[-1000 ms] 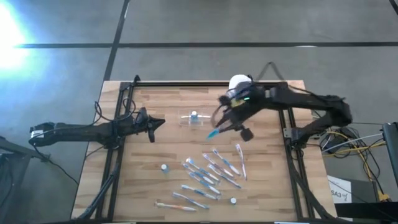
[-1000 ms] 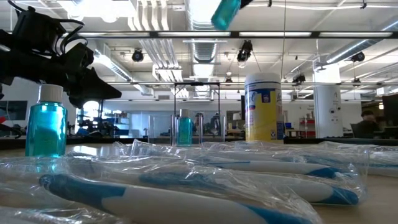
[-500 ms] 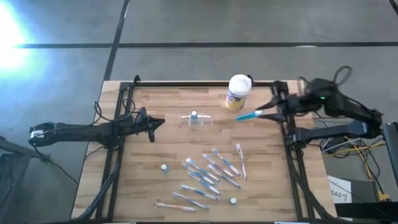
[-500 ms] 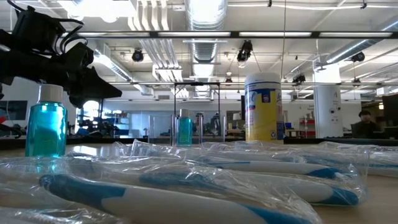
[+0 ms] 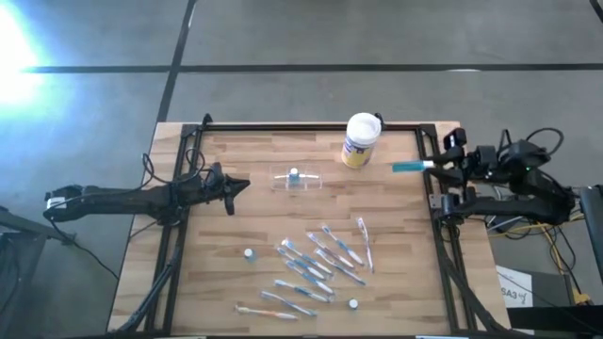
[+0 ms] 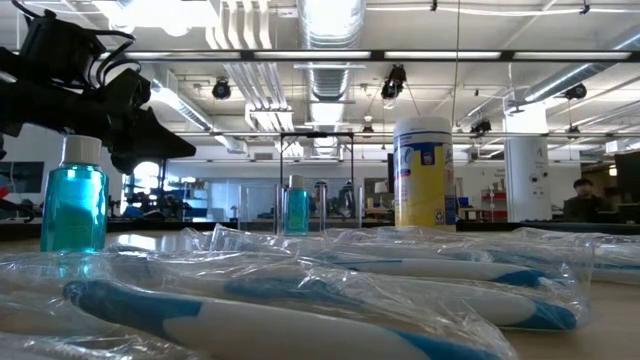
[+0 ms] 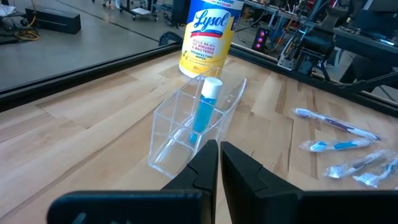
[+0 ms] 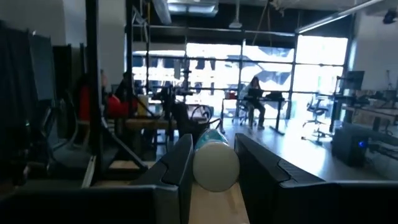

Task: Pick & Place toothbrushing station
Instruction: Put the blue mouthwash into the middle section of the transparent organizer

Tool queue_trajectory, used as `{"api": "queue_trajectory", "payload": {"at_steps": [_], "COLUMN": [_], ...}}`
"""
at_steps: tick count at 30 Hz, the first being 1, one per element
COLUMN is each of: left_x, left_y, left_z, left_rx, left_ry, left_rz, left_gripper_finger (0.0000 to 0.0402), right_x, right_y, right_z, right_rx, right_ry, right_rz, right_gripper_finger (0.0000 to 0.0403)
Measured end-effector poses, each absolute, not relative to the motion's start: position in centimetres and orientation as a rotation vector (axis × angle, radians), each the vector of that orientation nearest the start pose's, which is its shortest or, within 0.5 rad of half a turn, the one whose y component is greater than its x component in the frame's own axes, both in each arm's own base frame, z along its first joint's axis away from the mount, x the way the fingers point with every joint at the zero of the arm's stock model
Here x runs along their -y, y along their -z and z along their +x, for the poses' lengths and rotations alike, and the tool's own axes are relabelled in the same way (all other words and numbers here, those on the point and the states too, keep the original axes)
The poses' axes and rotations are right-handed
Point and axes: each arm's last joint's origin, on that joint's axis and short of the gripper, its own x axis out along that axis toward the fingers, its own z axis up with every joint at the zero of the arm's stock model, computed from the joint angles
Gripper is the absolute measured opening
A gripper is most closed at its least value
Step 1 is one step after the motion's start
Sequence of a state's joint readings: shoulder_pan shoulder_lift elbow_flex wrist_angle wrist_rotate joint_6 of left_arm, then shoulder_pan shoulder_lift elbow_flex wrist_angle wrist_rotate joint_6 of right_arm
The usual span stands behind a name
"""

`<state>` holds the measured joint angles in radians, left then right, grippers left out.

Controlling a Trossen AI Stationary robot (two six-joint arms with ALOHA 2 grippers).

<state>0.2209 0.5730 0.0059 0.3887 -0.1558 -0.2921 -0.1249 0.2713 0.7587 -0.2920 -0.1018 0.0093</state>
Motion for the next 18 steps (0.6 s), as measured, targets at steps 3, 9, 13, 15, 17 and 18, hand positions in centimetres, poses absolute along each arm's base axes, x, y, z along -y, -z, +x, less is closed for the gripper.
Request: {"api": "queue_trajectory", "payload": {"at_steps": [3,9,13,15,17,18], "left_x": [-3.3,-3.3,-3.3,-3.3,-3.3,-3.3], "left_y": [-14.9,-14.9,-14.8,-14.8,-14.8,-14.8], "left_z": [12.8,12.8,12.8,12.8,12.8,12.8], "left_rx": [-0.123,-0.123,-0.124,-0.124,-0.125,-0.125], "left_ry": [-0.399,-0.399,-0.399,-0.399,-0.399,-0.4], "left_rz": [-0.294,-0.294,-0.294,-0.294,-0.296,-0.297], "left_gripper_finger": [0.0023,0.0023,0.0023,0.0023,0.0023,0.0023], "right_x": [0.3,0.3,0.4,0.5,0.6,0.6], "right_y": [-34.9,-32.2,-30.1,-29.4,-28.7,-28.3], "right_z": [4.1,3.5,3.8,4.4,5.0,5.4], "right_rx": [0.231,0.34,0.355,0.355,0.343,0.337], "right_ry": [0.063,0.068,0.089,0.087,0.087,0.087], "right_rz": [0.018,0.048,0.054,0.057,0.064,0.065], "right_gripper_finger": [0.0089,0.0089,0.0089,0.0089,0.0089,0.0089]}}
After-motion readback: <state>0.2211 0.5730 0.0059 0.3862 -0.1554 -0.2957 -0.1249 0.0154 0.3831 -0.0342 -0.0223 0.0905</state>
